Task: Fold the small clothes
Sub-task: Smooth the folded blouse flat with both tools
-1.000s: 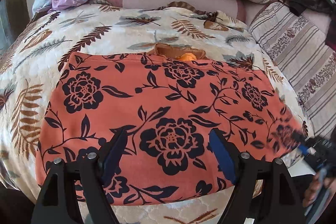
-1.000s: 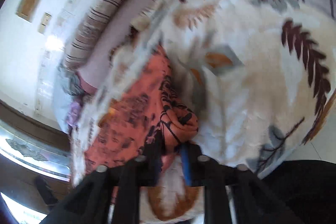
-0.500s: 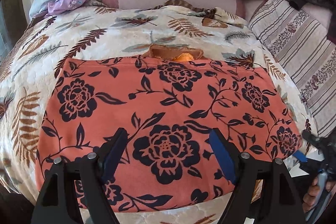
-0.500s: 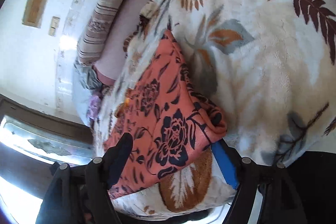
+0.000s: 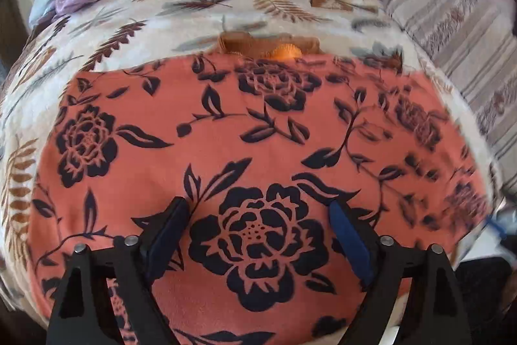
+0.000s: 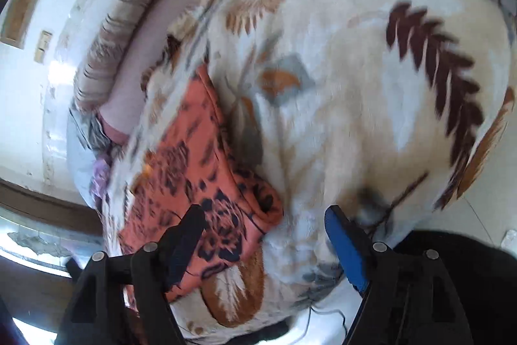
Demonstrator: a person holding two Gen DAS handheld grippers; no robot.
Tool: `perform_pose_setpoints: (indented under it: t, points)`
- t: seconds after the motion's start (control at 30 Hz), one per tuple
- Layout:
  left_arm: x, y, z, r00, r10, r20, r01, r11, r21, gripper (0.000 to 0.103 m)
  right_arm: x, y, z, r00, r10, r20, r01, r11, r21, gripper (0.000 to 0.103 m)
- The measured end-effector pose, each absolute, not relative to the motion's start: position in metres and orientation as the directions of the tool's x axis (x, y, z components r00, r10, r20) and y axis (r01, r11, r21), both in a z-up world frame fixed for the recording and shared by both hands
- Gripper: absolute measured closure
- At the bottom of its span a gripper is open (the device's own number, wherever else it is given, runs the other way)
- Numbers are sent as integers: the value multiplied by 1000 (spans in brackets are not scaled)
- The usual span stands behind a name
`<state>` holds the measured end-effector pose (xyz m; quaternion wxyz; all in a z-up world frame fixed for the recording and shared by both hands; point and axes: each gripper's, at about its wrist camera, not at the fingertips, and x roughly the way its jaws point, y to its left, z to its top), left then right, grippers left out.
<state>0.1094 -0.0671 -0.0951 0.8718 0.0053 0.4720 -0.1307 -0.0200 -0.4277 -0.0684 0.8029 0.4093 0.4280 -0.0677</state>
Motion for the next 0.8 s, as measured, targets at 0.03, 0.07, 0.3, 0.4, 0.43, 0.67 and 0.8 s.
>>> perform_pose_setpoints:
  t: [0.03,0.07,0.3,0.4,0.43,0.67,0.8]
  points:
    - [104,-70,-95,560,-209,-802,250,965,-77,8,-16,-431,-59,632,229,-740,445,675,589,23]
    - [102,-73,-97,568,-204,-797,257,964,-64,7,-9,-432,-52,643,233,-729,419,690,590,23]
    - [99,-67,-99,588,-230,-775,268,960,-81,6,111,-436,-51,598,332,-729,261,780,569,23]
    - [96,-66,-100,603,-235,-762,274,958,-79,5,165,-431,-73,510,342,-789,251,819,517,25]
    - [96,-66,-101,607,-238,-758,277,958,-78,5,177,-428,-82,473,360,-804,249,821,514,28]
    - [96,-65,-103,627,-255,-736,296,952,-77,2,201,-386,-75,414,198,-889,184,938,294,86]
    - [96,-63,-102,616,-270,-740,310,947,-87,2,193,-408,-86,452,200,-869,298,885,359,76]
